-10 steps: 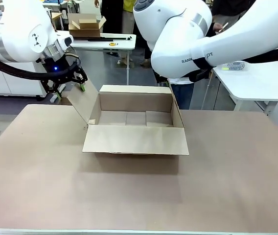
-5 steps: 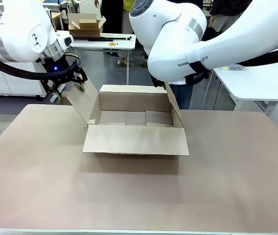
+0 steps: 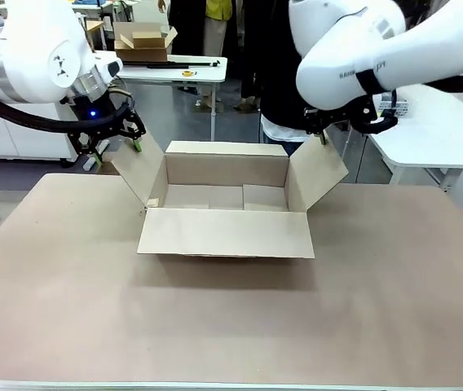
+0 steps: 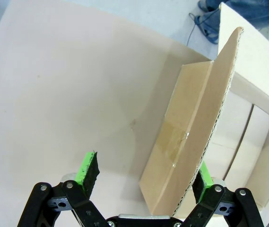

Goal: Pack the gift set into the box.
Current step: Place both hands on the side flaps of the Package Box and spread them outward, then lift both hands away from the flaps of the Package Box.

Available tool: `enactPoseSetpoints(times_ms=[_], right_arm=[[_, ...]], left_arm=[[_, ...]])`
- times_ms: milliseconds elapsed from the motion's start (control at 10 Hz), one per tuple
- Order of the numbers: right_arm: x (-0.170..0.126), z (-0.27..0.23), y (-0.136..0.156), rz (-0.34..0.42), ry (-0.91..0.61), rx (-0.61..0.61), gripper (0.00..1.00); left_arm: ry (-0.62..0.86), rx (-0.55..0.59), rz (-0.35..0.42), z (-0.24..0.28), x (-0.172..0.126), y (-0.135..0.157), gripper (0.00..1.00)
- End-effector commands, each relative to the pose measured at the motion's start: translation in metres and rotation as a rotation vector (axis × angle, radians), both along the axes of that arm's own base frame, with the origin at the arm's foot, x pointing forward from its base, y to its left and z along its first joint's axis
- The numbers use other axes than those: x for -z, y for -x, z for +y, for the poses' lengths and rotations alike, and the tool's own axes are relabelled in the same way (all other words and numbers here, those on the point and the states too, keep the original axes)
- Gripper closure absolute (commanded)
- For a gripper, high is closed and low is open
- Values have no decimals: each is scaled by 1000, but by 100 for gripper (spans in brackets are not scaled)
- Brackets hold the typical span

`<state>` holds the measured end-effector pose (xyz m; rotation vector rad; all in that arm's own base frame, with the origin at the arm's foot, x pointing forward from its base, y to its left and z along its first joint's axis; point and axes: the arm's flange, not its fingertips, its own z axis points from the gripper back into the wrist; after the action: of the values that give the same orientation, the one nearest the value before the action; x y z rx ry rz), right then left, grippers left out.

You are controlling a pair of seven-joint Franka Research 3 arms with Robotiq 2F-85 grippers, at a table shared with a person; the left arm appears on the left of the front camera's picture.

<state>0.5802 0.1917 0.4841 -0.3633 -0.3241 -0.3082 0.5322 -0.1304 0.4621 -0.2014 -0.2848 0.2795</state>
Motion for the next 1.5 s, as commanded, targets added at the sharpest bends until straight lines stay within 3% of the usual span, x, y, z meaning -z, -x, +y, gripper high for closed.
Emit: enactPoseSetpoints(times_ms=[0, 300, 600, 700, 1400], right_arm=[[6, -15, -2, 2, -227, -3, 0], [26, -47, -14, 119, -483, -21, 0], [38, -65, -22, 181, -565, -39, 0], [32, -47, -19, 126, -518, -16, 0], [32, -47, -19, 126, -518, -16, 0]], left_arm=[[-15, -17, 5, -2, -2, 0, 0], [-15, -17, 5, -2, -2, 0, 0], [-15, -17, 5, -2, -2, 0, 0], [-15, -17, 5, -2, -2, 0, 0], [-15, -17, 5, -2, -2, 0, 0]])
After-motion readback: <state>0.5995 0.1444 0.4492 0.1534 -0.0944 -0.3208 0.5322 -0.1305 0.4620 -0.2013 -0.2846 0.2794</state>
